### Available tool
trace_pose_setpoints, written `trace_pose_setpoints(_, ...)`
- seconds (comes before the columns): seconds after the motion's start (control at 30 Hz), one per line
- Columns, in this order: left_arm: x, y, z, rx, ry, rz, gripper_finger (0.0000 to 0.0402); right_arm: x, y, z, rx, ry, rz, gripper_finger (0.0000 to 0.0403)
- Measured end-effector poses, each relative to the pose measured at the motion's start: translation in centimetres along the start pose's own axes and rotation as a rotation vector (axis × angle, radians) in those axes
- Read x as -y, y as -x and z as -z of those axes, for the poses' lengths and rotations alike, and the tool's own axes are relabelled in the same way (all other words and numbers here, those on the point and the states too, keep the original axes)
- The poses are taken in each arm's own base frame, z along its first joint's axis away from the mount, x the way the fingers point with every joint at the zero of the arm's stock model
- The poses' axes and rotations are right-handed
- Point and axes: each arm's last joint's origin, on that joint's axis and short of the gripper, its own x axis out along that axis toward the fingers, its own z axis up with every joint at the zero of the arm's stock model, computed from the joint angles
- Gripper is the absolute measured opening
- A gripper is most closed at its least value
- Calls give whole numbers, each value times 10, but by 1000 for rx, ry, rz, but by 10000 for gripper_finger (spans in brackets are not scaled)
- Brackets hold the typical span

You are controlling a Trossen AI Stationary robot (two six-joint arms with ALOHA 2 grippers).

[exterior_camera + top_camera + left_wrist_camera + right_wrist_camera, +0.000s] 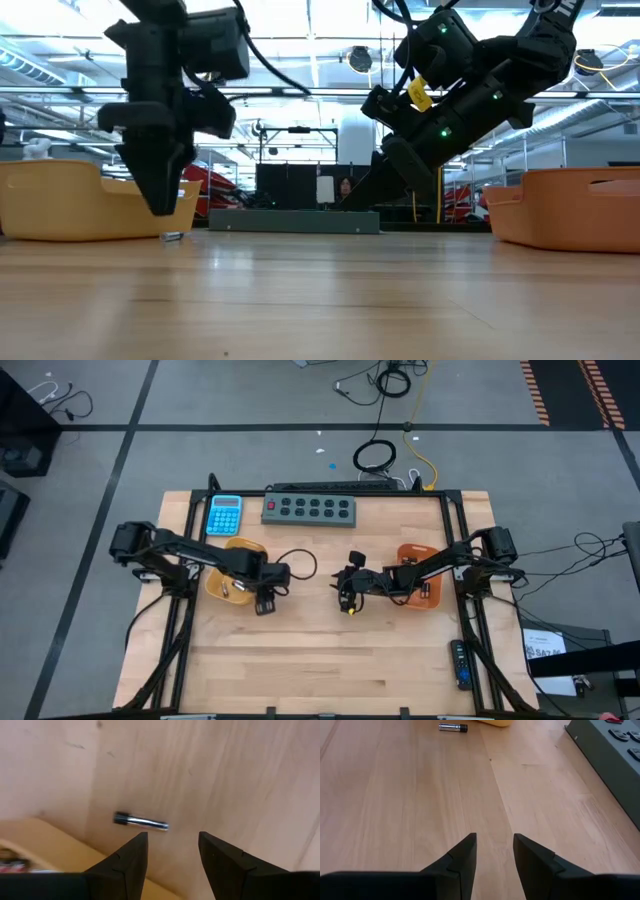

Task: Sort batteries
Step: Put the white battery into the yellow bin

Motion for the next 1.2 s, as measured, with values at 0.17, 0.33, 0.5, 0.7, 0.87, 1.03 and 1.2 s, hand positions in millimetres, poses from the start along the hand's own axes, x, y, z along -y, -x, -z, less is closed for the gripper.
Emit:
trace_pose_setpoints(0.17, 1, -11, -3, -31, 55, 18, 185, 0, 0, 0, 0, 0, 0, 121)
trace_pose_setpoints(0.33, -2, -21, -4, -66, 65, -9, 185, 0, 0, 0, 0, 0, 0, 121)
trace_pose_setpoints(0.5, -9, -29, -6, -97, 85, -21, 185, 0, 0, 0, 1, 1, 0, 120)
trace_pose_setpoints(0.7, -16, -29, -8, -105, 53, -10, 185, 0, 0, 0, 0, 3, 0, 120)
trace_pose_setpoints(0.87, -17, -25, -15, -78, -68, -39, 185, 0, 0, 0, 0, 9, 0, 120)
trace_pose_setpoints(1.03, -17, -18, -24, -41, -196, -84, 185, 0, 0, 1, -9, 13, 0, 120)
trace_pose_setpoints(1.2, -19, -12, -32, -6, -175, -83, 185, 0, 0, 1, -13, 15, 0, 120)
